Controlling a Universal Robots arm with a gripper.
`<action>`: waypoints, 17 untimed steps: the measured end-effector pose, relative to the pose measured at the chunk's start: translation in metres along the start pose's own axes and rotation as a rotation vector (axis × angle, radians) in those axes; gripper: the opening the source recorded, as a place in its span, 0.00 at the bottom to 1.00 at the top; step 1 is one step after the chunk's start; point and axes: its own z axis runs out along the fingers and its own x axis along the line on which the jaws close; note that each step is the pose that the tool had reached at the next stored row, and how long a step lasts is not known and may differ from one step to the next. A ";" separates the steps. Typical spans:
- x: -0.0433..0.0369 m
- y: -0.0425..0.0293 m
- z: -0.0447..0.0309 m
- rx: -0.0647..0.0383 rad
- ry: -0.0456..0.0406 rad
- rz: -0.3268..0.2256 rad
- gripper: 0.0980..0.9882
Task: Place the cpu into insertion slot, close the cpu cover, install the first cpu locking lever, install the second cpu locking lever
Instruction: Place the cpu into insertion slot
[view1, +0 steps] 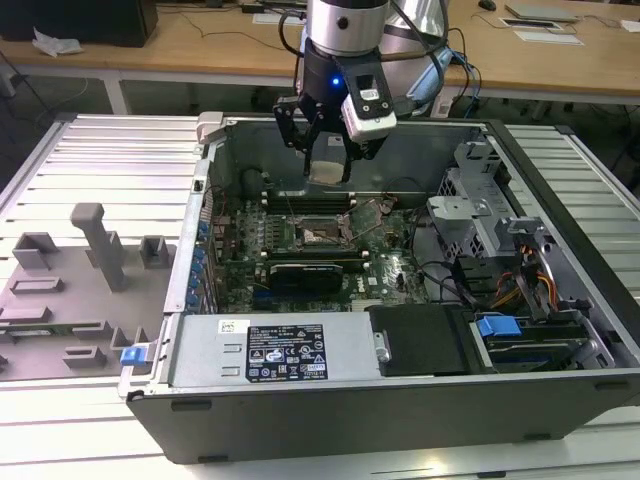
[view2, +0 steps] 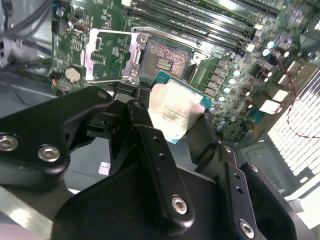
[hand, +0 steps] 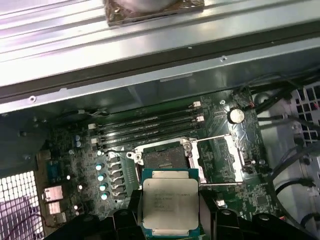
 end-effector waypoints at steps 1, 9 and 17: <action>0.0000 0.0000 0.0005 0.000 -0.0021 0.024 0.50; -0.0001 -0.0003 0.0033 -0.004 -0.0200 0.227 0.50; -0.0001 -0.0004 0.0046 -0.008 -0.0358 0.409 0.50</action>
